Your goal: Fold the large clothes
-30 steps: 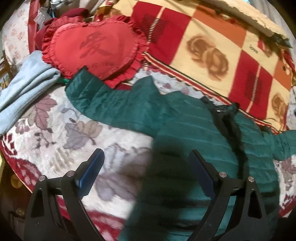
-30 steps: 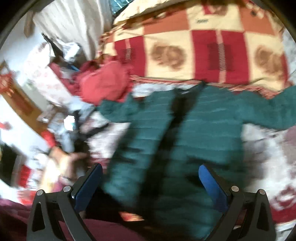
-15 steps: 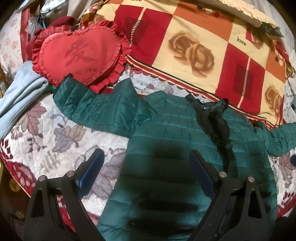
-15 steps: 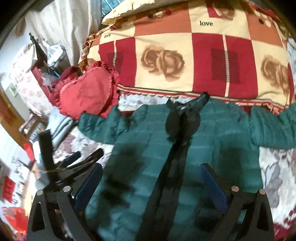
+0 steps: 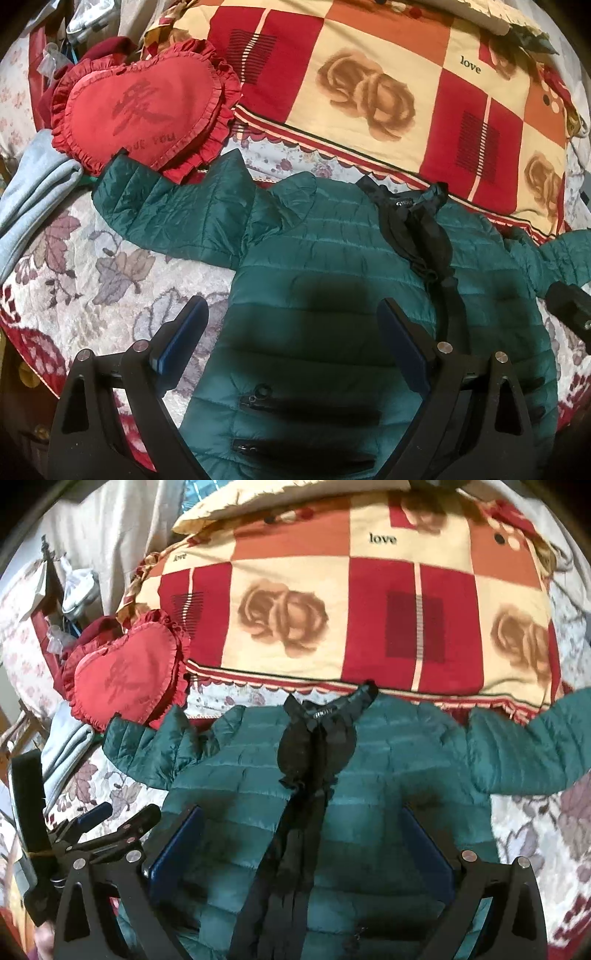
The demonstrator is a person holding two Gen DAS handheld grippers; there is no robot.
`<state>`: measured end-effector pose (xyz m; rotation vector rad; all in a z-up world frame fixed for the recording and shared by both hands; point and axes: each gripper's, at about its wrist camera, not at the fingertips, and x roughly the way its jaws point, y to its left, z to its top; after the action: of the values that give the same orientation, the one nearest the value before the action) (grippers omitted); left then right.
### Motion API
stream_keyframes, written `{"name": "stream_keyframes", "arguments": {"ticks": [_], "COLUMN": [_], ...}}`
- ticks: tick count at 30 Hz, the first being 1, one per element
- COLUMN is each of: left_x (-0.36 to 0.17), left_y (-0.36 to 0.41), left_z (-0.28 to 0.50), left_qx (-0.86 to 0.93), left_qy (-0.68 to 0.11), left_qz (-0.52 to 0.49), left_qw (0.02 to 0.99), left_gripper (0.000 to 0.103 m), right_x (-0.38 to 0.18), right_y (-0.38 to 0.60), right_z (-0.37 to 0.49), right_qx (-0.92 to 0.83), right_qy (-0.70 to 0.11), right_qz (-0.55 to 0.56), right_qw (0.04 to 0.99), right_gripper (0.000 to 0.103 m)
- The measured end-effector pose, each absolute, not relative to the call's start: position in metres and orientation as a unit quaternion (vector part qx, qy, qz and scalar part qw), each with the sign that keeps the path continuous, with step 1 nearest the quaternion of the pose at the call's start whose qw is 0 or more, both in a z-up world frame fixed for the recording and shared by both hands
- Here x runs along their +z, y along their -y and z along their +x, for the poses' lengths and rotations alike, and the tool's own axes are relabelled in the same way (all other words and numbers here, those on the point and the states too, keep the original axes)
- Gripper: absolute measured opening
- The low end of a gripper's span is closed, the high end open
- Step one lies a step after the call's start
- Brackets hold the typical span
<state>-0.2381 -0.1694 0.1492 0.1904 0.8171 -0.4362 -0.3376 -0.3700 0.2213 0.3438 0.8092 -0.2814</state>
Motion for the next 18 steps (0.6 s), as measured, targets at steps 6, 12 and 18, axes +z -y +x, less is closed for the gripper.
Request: {"name": "stream_keyframes", "arguments": {"ticks": [6,12,18], "left_x": [0.145,0.145,0.142], "left_y": [0.173,0.176,0.179], "left_z": [-0.238,-0.236,-0.237], "left_qx": [-0.213,-0.218,-0.219], "left_qy": [-0.395,-0.399,-0.402], "left_qz": [0.096,0.093,0.094], "left_qw": [0.889,0.886,0.884], "left_gripper": [0.093,0.093,0.093], "right_x": [0.217,0.209,0.205], "right_y": [0.368,0.365,0.365], "right_z": [-0.338,-0.338,-0.339], "right_qx": [-0.139,-0.142,-0.153], "right_qy": [-0.393,-0.401,-0.404], "right_qz": [0.161,0.156,0.154], "right_qw": [0.895,0.891,0.889], "right_gripper": [0.103,0.103,0.103]}}
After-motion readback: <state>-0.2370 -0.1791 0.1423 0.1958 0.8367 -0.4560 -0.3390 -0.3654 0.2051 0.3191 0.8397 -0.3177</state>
